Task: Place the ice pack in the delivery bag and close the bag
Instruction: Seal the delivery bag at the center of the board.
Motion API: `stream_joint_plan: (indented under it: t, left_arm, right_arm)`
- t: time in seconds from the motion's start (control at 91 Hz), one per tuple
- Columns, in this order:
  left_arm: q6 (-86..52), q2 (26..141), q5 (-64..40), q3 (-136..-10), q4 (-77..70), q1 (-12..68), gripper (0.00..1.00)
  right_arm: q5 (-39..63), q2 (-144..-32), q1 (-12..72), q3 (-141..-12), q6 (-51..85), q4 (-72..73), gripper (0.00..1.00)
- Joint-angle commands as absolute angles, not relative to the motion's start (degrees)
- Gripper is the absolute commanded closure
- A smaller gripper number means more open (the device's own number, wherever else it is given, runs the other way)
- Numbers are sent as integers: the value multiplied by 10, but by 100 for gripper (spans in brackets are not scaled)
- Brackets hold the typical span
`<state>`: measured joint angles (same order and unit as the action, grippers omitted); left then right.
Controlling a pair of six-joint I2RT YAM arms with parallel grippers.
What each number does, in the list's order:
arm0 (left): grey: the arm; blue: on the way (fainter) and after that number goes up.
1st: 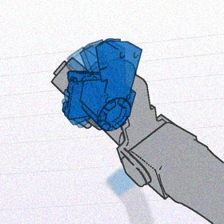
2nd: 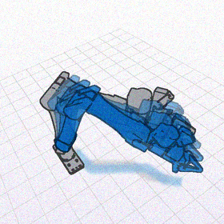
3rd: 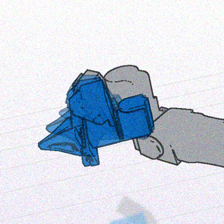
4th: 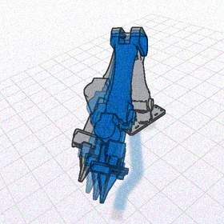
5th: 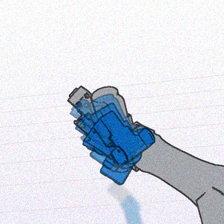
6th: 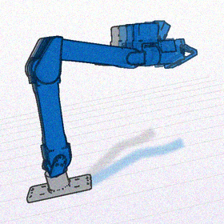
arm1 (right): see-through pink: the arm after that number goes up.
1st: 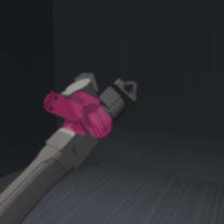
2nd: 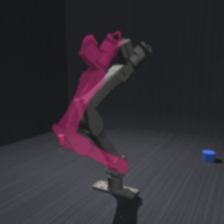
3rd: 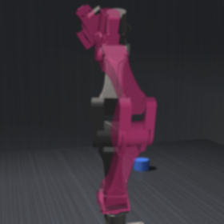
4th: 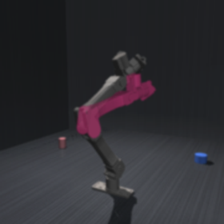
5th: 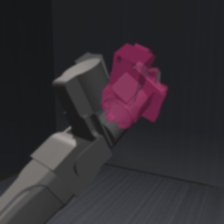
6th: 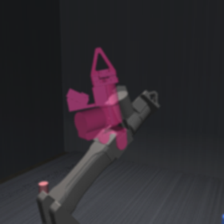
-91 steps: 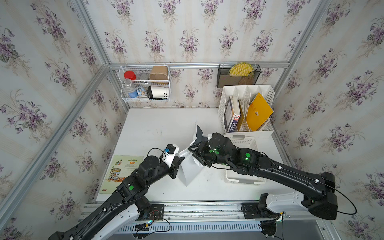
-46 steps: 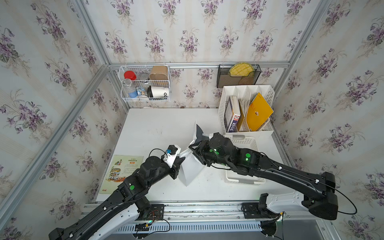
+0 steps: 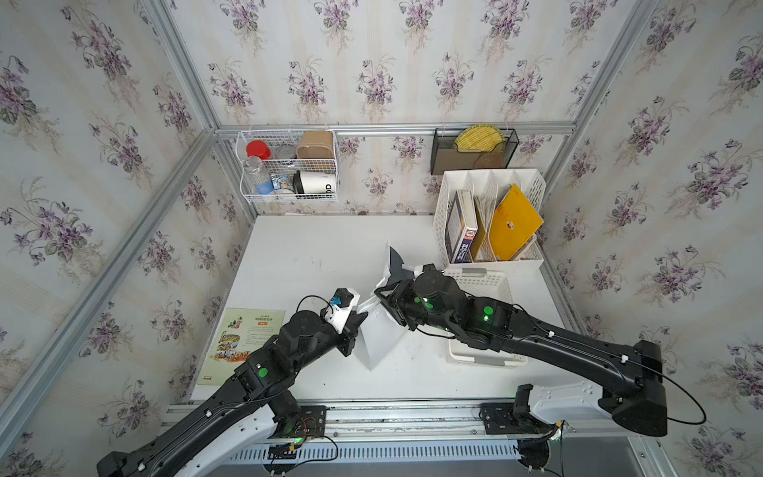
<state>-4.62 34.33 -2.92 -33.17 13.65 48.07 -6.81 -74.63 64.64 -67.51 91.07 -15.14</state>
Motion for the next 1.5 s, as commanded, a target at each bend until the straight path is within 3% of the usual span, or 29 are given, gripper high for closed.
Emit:
stream_joint_plan:
  t: [0.0, 0.363, 0.682, 1.099, 1.484]
  left_arm:
    - [-45, 343, -28, -336, 145, 482, 100]
    - [-70, 336, 17, -331, 143, 482, 100]
    - [-97, 344, 15, -327, 128, 482, 100]
    - [-146, 330, 39, -318, 118, 482, 100]
    - [-208, 332, -15, -318, 92, 482, 100]
  right_arm:
    - [-75, -748, 647, -670, 904, -140, 71]
    - [-71, -738, 648, -649, 904, -129, 91]
    - [-53, -738, 648, -614, 904, -84, 100]
    - [-81, -726, 665, -588, 877, -58, 100]
    - [-109, -737, 672, -557, 861, -50, 100]
